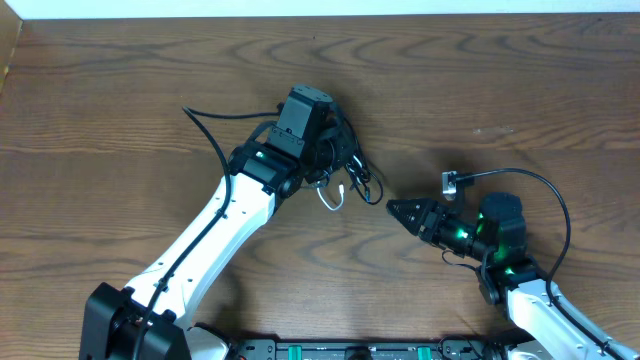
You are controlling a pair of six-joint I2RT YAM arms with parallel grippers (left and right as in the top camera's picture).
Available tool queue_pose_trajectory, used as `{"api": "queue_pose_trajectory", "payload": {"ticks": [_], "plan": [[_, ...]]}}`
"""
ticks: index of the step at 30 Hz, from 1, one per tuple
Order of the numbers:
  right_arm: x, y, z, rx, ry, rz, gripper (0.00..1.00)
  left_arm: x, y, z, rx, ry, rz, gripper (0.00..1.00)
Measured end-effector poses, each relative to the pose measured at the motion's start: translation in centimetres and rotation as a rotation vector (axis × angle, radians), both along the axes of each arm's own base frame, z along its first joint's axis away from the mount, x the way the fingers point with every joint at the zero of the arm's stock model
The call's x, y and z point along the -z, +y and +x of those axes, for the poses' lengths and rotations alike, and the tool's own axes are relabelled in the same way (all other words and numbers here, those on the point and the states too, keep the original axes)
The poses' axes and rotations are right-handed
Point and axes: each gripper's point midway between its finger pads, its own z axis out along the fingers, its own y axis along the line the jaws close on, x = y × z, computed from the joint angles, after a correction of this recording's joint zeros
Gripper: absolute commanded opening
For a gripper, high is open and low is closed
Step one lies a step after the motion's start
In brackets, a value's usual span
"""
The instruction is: Untangle cables
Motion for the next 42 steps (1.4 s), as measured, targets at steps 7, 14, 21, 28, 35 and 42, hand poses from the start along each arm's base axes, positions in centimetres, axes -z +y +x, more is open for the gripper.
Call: {"api": "queue_pose_trajectory", "payload": {"ticks": [7,14,21,28,35,42], "plan": [[-1.2,0.9,0.1,0.020,0.051,0.082,0.50,0.0,0.0,0.0,-0.162,0.121,-0.100,0.08],[-1.0,1.3,0.3,0.101,0.178,0.145,0.44,0.0,-0.1,-0.1,-0.239,0.190,-0.159,0.08],[-0.8,1.0,1.3,0.210,0.207,0.155,0.19,-0.5,-1.6,-1.4,-0.152,0.242,-0.217,0.08],[-0.4,-0.7,3.0,0.321,0.125,0.082,0.01,-1.5,-3.4,-3.4,0.111,0.190,-0.236,0.08],[1.5,-2.4,3.4,0.364,0.046,-0.093,0.02,-3.9,-5.6,-7.0,0.587,-0.023,-0.302,0.08],[2.5,-4.0,3.7,0.366,-0.037,-0.261,0.15,-6.7,-4.6,-8.1,0.877,-0.291,-0.412,0.08]]}}
